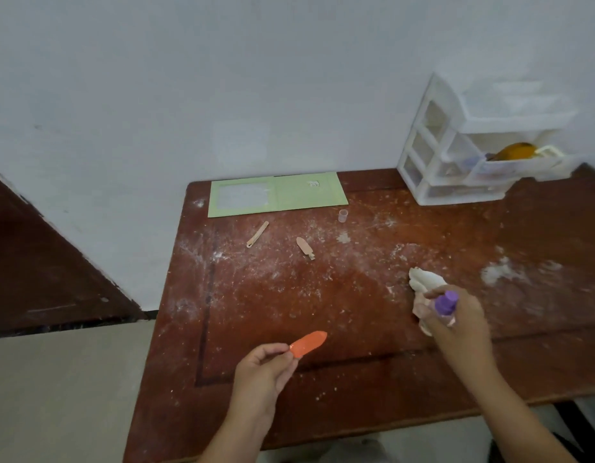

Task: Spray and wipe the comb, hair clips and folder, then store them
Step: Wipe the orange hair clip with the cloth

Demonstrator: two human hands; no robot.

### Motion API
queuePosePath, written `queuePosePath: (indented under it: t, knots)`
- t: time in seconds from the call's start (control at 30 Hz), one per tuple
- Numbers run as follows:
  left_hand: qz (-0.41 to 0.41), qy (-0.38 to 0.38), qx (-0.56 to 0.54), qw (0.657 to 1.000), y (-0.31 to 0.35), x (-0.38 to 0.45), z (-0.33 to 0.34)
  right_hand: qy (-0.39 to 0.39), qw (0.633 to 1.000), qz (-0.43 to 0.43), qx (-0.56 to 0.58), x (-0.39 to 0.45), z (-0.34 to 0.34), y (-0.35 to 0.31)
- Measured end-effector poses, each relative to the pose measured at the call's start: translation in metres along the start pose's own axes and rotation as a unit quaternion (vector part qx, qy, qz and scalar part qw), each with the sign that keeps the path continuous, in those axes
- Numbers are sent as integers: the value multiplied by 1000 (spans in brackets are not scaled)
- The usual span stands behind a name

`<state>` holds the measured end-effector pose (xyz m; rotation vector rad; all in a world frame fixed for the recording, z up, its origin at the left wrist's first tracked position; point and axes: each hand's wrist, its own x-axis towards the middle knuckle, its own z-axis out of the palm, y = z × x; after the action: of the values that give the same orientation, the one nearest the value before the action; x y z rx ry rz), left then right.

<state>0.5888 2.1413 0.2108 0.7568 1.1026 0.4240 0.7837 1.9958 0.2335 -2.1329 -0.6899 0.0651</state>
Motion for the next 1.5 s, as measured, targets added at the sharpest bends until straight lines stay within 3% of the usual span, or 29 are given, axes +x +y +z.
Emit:
queuePosePath:
  t: [0.17, 0.53, 0.6, 0.67, 0.73, 0.77, 0.87, 0.93, 0.97, 1.07, 1.13, 1.23, 1.4, 1.5]
  knots:
    - [-22, 3, 21, 1000, -8, 8, 44, 123, 986, 101, -44, 37, -38, 58]
    - [-40, 3, 51, 998, -17, 10, 108, 112, 980, 164, 1, 54, -57, 93]
    - [-49, 0, 36, 998, -18, 9, 118, 175, 977, 121, -26, 47, -60, 94]
    - [-59, -5, 25, 998, -20, 8, 126, 226, 972, -28, -58, 36, -55, 94]
    - [-66, -4, 25, 997, -21, 8, 132, 173, 969, -162, -76, 29, -38, 91]
    - [-67, -3, 31, 997, -22, 7, 135, 126, 970, -187, -91, 30, -26, 88]
    - [-53, 0, 48, 997, -23, 4, 141, -14, 974, -122, -189, 43, 12, 98]
    - [-38, 5, 47, 998, -22, 1, 144, -84, 976, -75, -188, 54, 27, 107]
    - [-31, 11, 46, 998, -21, -1, 145, -101, 980, -58, -160, 58, 29, 106]
    - [-14, 29, 34, 999, -19, 1, 144, -42, 998, -40, -11, 57, 20, 89]
    - [6, 31, 36, 999, -19, 0, 144, -32, 989, -115, 81, 48, 8, 68]
    - [68, 10, 71, 995, -22, -5, 150, -105, 951, -279, 80, 41, 1, 52]
    - [163, -18, 136, 977, -21, -14, 157, -234, 933, -255, 96, 51, -5, 54]
    - [171, -51, 145, 973, -21, -21, 159, -216, 938, -249, 110, 54, -18, 52]
